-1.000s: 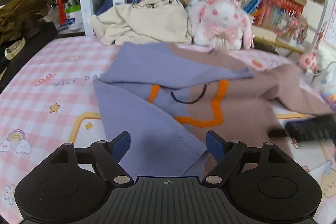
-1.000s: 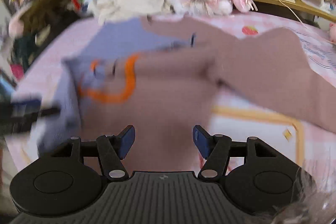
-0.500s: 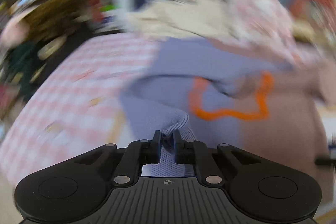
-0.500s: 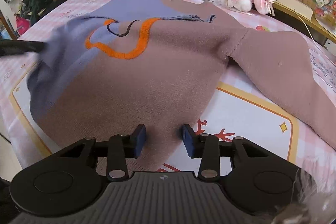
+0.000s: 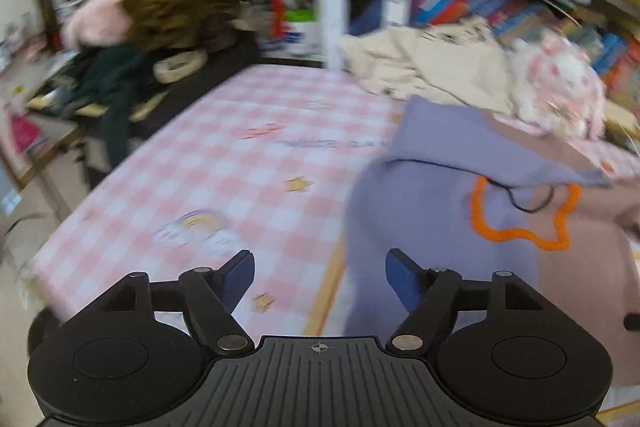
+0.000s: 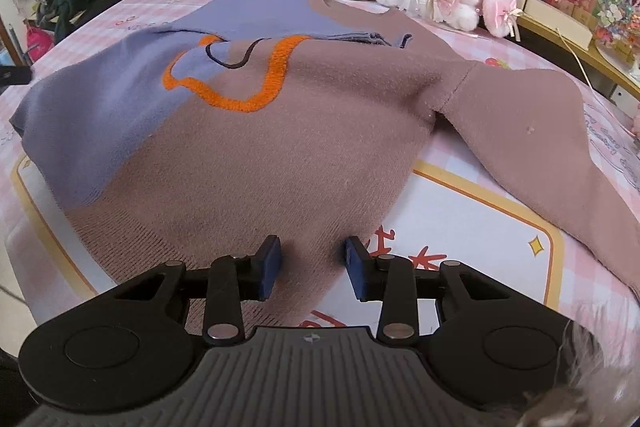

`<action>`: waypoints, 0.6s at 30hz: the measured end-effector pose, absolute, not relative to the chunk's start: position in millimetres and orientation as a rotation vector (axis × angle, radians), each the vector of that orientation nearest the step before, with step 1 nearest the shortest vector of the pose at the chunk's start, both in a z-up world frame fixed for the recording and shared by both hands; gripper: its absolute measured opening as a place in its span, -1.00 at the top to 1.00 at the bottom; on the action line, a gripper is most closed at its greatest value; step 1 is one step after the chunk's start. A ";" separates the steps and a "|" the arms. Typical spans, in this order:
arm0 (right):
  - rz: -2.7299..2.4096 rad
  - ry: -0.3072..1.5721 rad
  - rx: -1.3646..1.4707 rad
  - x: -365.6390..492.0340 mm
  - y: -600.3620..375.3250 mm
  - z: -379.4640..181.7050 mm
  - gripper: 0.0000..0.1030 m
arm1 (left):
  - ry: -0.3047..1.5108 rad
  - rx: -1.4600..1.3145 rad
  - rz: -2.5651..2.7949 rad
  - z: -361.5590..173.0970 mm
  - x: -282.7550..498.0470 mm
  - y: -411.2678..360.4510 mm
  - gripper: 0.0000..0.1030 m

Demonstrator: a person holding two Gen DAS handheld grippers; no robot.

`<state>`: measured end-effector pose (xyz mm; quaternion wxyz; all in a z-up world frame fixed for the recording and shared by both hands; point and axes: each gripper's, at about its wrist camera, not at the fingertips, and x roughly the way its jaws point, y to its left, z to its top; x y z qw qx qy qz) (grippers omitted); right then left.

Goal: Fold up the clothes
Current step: 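Shake the sweater out and lay it flat, opening both grippers, then grasp the lavender sleeve with the left gripper and pull it straight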

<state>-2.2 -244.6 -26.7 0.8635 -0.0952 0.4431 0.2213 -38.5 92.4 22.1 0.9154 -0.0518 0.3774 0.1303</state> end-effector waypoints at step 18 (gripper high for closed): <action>0.061 1.011 0.085 -28.6 -234.0 -22.3 0.38 | 0.946 -0.334 -0.203 -22.7 -9.8 134.6 -0.29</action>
